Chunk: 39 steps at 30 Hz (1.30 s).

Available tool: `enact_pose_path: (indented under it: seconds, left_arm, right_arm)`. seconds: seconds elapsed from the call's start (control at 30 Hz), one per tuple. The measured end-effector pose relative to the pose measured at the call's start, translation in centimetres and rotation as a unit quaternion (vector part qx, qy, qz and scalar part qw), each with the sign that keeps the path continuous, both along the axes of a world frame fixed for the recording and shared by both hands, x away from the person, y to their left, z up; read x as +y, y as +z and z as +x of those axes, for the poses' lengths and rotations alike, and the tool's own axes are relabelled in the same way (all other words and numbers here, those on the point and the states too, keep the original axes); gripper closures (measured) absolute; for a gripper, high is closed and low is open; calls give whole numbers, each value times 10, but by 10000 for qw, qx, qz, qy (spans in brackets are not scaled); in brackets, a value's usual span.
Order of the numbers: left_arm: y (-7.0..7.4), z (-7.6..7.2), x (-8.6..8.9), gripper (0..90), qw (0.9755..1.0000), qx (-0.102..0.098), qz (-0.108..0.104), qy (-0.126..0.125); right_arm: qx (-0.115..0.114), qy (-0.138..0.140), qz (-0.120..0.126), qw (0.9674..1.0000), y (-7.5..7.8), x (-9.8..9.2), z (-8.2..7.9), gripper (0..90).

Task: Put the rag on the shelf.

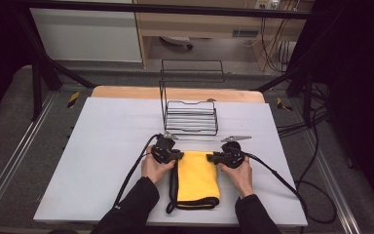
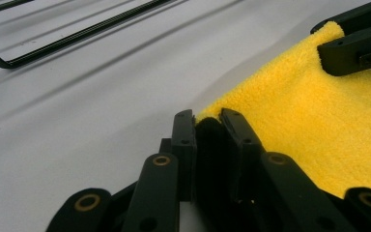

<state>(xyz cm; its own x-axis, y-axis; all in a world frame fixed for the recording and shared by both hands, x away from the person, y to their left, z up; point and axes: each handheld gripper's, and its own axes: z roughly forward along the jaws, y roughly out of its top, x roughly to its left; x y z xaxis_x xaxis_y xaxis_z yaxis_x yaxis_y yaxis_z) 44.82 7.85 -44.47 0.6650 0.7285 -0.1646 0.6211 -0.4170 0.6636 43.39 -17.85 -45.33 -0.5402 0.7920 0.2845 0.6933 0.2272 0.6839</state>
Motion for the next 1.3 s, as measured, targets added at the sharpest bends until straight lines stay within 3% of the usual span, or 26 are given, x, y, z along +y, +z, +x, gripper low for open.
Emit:
enact_pose_path:
  seconds: [0.1,0.3,0.47,0.7,0.77,0.9,1.13,1.3]
  left_arm:
    - [0,1,1,762,10000,26,-46,0]
    - [1,2,3,781,9999,53,-108,-55]
    - [3,2,10,791,9991,112,-419,-19]
    - [16,-13,18,793,9965,-258,-800,-2]
    - [21,-17,20,793,9959,-402,-816,0]
    - [28,-24,22,793,9936,-496,-1013,-20]
    - [38,-35,23,793,9913,-715,-1105,-10]
    - [47,-43,28,793,9876,-881,-1299,21]
  right_arm:
    - [40,50,33,10000,1,0,0,803]
    - [46,62,19,10000,4,0,-1,830]
    - [-88,58,98,9999,10,-2,-5,829]
    - [-446,131,312,9984,30,-5,-17,829]
    - [-533,139,371,9978,35,-5,-21,829]
    - [-664,182,445,9966,43,-7,-27,829]
    - [-879,230,463,9948,55,-8,-36,829]
    - [-1058,245,500,9928,64,-8,-42,830]
